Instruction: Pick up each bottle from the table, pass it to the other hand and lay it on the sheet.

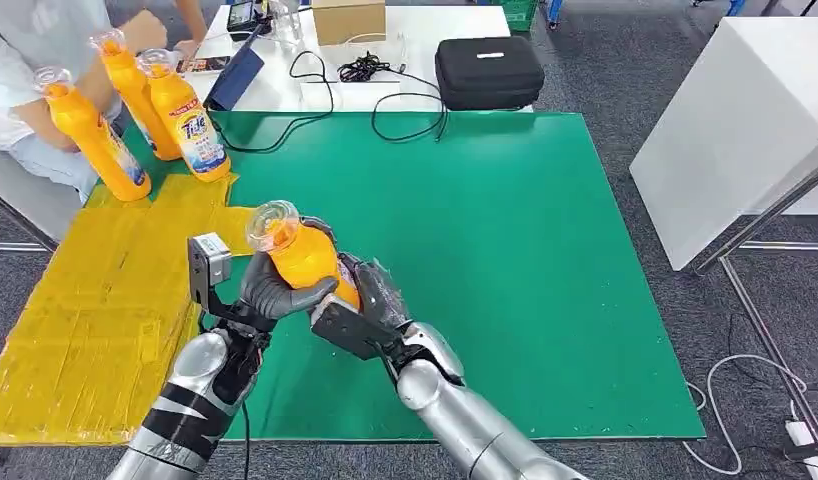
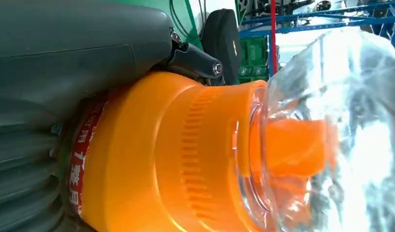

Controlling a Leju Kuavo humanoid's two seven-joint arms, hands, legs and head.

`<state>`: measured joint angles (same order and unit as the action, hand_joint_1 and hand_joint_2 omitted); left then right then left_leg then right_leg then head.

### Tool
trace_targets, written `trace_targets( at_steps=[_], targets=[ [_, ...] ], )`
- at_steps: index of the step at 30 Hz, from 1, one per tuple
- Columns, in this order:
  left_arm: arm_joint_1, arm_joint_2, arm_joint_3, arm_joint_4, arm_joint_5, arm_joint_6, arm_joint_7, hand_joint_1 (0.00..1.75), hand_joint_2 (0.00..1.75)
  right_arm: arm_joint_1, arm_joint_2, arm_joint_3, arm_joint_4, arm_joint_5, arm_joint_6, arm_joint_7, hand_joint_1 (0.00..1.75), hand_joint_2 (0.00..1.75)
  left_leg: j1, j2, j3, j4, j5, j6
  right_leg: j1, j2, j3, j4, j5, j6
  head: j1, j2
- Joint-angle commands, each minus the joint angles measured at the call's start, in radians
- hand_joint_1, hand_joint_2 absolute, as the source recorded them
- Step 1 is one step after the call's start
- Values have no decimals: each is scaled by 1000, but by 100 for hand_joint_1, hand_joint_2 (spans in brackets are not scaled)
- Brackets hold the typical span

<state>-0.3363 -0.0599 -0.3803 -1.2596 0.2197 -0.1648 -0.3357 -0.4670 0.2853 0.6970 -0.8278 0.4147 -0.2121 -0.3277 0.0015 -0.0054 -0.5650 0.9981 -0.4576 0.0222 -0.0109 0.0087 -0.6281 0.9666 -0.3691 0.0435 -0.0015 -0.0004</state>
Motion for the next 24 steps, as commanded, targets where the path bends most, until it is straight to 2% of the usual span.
trace_targets(
  at_steps=[1, 3, 4, 6, 9, 14, 19, 22, 24],
  targets=[
    [-72, -25, -17, 60, -1, 10, 15, 175, 175, -16, -8, 116, 29, 15, 5, -26, 175, 175, 1, -2, 4, 1, -2, -1, 2, -3, 5, 0, -2, -1, 0, 0],
    [-73, -24, -16, 60, 0, 12, 15, 175, 175, -15, -8, 109, 26, 12, -4, -26, 175, 175, 1, -1, 3, 0, -2, -1, 1, -2, 4, 0, -2, -1, 0, 0],
    [-75, -23, -15, 60, 1, 14, 15, 175, 175, -9, -8, 97, 17, 5, -19, -31, 161, 175, 1, -2, 5, 1, -2, -1, 2, -3, 6, 1, -3, -1, 0, 0],
    [-68, -19, -3, 48, 4, 24, 14, 175, 175, 10, -16, 63, -23, -26, -35, -33, 0, 175, 1, -2, 1, 0, -1, -1, 1, -2, 2, 0, -1, -1, 0, 0],
    [-51, 1, 34, 15, -16, 84, 4, 175, 175, 49, -61, 10, -149, -73, -49, -28, 0, 175, 1, -2, 4, 0, -2, -1, 1, -3, 5, 0, -2, -1, 0, 0],
    [-50, 45, 116, -8, -243, 327, 1, 175, 175, 171, -172, -126, -464, -64, -147, -13, 0, 175, 0, -1, 1, 0, 0, 0, 0, -2, 1, 0, -1, -1, 0, 0],
    [-43, 68, 187, -20, -405, 428, -2, 175, 175, 291, -209, -293, -704, -60, -219, -34, 0, 175, 1, -4, 2, 0, -1, -1, 1, -4, 3, 0, -2, -1, 0, 0],
    [-62, 102, 165, 1, -684, 585, 9, 175, 175, 328, -223, -335, -790, -103, -183, -40, 0, 175, 2, -4, 10, 2, -6, -2, 2, -5, 11, 2, -7, -2, 0, 0],
    [-88, 143, 144, 34, -909, 613, 91, 175, 175, 355, -233, -348, -836, -113, -148, -43, 0, 175, 1, -4, 6, 2, -4, -1, 2, -6, 8, 2, -5, -2, 0, 0]
  ],
)
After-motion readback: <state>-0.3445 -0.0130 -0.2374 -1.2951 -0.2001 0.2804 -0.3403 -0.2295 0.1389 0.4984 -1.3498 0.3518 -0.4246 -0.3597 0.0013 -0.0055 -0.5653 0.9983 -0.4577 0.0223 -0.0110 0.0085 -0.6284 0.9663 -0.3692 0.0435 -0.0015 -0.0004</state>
